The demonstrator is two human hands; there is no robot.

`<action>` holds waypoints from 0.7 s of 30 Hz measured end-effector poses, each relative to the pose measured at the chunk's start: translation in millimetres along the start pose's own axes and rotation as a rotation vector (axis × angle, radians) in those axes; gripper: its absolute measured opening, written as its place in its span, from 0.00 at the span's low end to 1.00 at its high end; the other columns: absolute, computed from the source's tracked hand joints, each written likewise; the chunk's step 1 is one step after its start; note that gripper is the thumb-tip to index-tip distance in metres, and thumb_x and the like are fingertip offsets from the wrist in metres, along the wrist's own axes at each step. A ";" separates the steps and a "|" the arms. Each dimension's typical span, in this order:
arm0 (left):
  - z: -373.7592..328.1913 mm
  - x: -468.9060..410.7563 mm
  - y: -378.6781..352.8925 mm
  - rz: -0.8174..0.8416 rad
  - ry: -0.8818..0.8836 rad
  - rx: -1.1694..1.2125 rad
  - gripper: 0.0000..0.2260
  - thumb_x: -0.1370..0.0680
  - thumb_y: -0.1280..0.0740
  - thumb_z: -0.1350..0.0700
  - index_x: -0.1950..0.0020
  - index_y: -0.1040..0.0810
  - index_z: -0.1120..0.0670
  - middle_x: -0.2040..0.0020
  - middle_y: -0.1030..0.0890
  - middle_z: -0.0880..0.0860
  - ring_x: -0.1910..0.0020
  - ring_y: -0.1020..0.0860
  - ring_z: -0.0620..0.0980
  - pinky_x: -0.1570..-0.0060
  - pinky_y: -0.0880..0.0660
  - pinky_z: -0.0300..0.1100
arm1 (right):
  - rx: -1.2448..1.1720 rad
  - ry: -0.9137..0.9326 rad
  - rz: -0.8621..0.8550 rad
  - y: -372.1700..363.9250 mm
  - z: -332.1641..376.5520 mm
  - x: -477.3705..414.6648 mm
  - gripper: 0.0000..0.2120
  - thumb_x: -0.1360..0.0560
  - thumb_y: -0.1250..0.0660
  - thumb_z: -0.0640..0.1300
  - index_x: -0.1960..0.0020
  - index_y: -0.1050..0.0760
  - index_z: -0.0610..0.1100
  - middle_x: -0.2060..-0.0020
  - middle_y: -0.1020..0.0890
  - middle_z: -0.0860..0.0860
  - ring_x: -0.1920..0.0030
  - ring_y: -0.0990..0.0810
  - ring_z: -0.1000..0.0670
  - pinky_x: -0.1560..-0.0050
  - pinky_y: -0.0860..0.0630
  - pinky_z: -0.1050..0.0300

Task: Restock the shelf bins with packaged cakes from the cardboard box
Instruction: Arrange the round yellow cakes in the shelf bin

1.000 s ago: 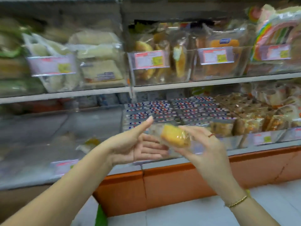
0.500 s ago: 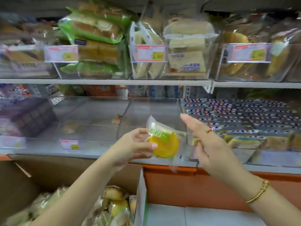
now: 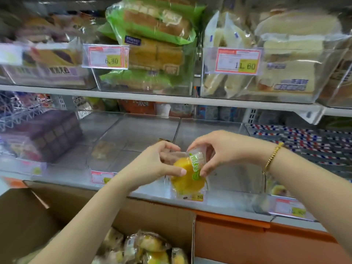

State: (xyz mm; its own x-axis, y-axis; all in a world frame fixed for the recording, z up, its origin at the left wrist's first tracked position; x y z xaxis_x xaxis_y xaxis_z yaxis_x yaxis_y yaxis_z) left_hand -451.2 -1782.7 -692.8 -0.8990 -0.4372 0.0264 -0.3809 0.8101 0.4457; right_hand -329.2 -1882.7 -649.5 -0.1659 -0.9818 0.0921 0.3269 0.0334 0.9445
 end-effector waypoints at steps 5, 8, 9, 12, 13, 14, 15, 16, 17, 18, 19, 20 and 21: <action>-13.5 -47.2 9.0 -0.057 -0.064 -0.109 0.22 0.36 0.20 0.53 0.46 0.24 0.50 0.54 0.16 0.48 0.54 0.18 0.43 0.53 0.22 0.39 | -0.051 -0.094 -0.005 13.9 -24.7 -25.6 0.26 0.38 0.22 0.60 0.43 0.25 0.55 0.53 0.23 0.63 0.52 0.25 0.61 0.55 0.30 0.66; -17.4 -71.5 -0.5 0.016 -0.083 -0.212 0.23 0.35 0.21 0.51 0.44 0.25 0.50 0.51 0.19 0.45 0.52 0.20 0.41 0.55 0.24 0.34 | 0.055 -0.181 0.040 7.4 -42.1 -39.8 0.30 0.36 0.24 0.62 0.39 0.25 0.51 0.58 0.25 0.63 0.58 0.27 0.61 0.62 0.33 0.66; -15.3 -78.3 -3.3 0.020 -0.081 -0.229 0.24 0.35 0.21 0.50 0.43 0.25 0.49 0.50 0.19 0.43 0.51 0.21 0.39 0.56 0.26 0.31 | 0.076 -0.214 0.044 6.8 -50.2 -43.6 0.30 0.36 0.24 0.62 0.39 0.25 0.51 0.57 0.24 0.61 0.58 0.26 0.59 0.62 0.32 0.65; 0.4 -96.5 3.3 -0.159 -0.061 -0.110 0.24 0.31 0.24 0.47 0.38 0.25 0.51 0.45 0.20 0.45 0.47 0.22 0.43 0.53 0.28 0.32 | 0.046 -0.340 -0.018 16.0 -77.2 -51.1 0.25 0.34 0.25 0.61 0.43 0.24 0.49 0.52 0.21 0.55 0.54 0.23 0.53 0.56 0.26 0.60; 9.1 -100.6 10.1 -0.270 -0.021 -0.106 0.24 0.29 0.26 0.46 0.36 0.25 0.51 0.42 0.21 0.46 0.45 0.23 0.44 0.50 0.30 0.34 | 0.003 -0.395 -0.069 18.3 -91.3 -54.5 0.23 0.34 0.25 0.60 0.45 0.24 0.49 0.52 0.21 0.55 0.54 0.23 0.53 0.56 0.26 0.60; 18.5 -104.5 15.7 -0.354 0.043 -0.160 0.23 0.27 0.28 0.45 0.35 0.24 0.52 0.39 0.22 0.49 0.43 0.23 0.46 0.49 0.31 0.36 | -0.084 -0.450 -0.146 19.3 -106.8 -58.5 0.23 0.34 0.25 0.59 0.43 0.23 0.49 0.52 0.21 0.54 0.52 0.22 0.52 0.54 0.26 0.60; 28.2 -109.8 17.8 -0.368 0.121 -0.266 0.19 0.24 0.31 0.46 0.37 0.23 0.53 0.39 0.21 0.52 0.43 0.23 0.48 0.49 0.31 0.37 | -0.217 -0.498 -0.233 15.5 -124.1 -65.7 0.25 0.34 0.24 0.58 0.42 0.22 0.48 0.49 0.20 0.52 0.49 0.21 0.50 0.50 0.26 0.59; 37.5 -114.0 16.7 -0.324 0.199 -0.361 0.13 0.22 0.34 0.49 0.43 0.20 0.55 0.44 0.20 0.55 0.48 0.22 0.50 0.51 0.31 0.38 | -0.369 -0.535 -0.319 8.0 -139.8 -73.1 0.27 0.35 0.23 0.56 0.41 0.22 0.46 0.47 0.19 0.51 0.47 0.21 0.49 0.45 0.25 0.57; 45.3 -117.9 13.8 -0.280 0.252 -0.398 0.10 0.21 0.37 0.52 0.53 0.21 0.57 0.53 0.20 0.57 0.56 0.23 0.52 0.56 0.32 0.39 | -0.491 -0.568 -0.382 -4.2 -154.6 -81.0 0.28 0.37 0.21 0.54 0.41 0.21 0.45 0.45 0.19 0.50 0.45 0.21 0.49 0.42 0.25 0.55; 49.3 -121.4 10.9 -0.256 0.262 -0.388 0.10 0.21 0.38 0.55 0.59 0.24 0.58 0.60 0.24 0.58 0.62 0.25 0.53 0.60 0.34 0.40 | -0.584 -0.582 -0.429 -17.6 -165.5 -89.6 0.28 0.38 0.20 0.53 0.41 0.21 0.44 0.45 0.19 0.50 0.44 0.21 0.48 0.40 0.25 0.54; 51.2 -124.8 9.6 -0.247 0.258 -0.353 0.11 0.21 0.39 0.56 0.62 0.26 0.59 0.63 0.26 0.58 0.64 0.27 0.52 0.63 0.34 0.41 | -0.651 -0.596 -0.463 -31.4 -175.2 -98.1 0.28 0.38 0.20 0.52 0.42 0.21 0.43 0.46 0.19 0.49 0.44 0.21 0.48 0.40 0.25 0.52; 51.7 -127.1 9.9 -0.246 0.251 -0.319 0.11 0.21 0.38 0.56 0.62 0.26 0.59 0.65 0.27 0.58 0.65 0.28 0.52 0.64 0.34 0.41 | -0.705 -0.625 -0.494 -44.8 -184.2 -105.3 0.27 0.37 0.20 0.51 0.42 0.21 0.42 0.46 0.19 0.48 0.44 0.21 0.47 0.40 0.25 0.52; 52.6 -128.4 11.1 -0.254 0.247 -0.302 0.12 0.21 0.38 0.56 0.62 0.24 0.60 0.64 0.26 0.59 0.65 0.28 0.52 0.63 0.33 0.41 | -0.759 -0.652 -0.508 -55.9 -189.9 -111.2 0.26 0.36 0.21 0.51 0.42 0.22 0.41 0.46 0.19 0.47 0.45 0.21 0.46 0.41 0.24 0.52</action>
State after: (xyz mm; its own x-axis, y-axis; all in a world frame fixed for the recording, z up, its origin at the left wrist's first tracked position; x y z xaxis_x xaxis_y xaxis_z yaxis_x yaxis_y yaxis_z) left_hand -351.4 -1697.1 -738.3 -0.6930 -0.7166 0.0790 -0.4691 0.5315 0.7054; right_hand -152.3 -1810.8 -772.4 -0.8238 -0.5563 0.1089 0.5283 -0.6839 0.5031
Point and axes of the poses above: each hand's wrist, its own x-axis away from the middle knuckle, its own y-axis out of the back of the hand, z = x × y, the point moved 6 cm from there along -x, towards the middle knuckle
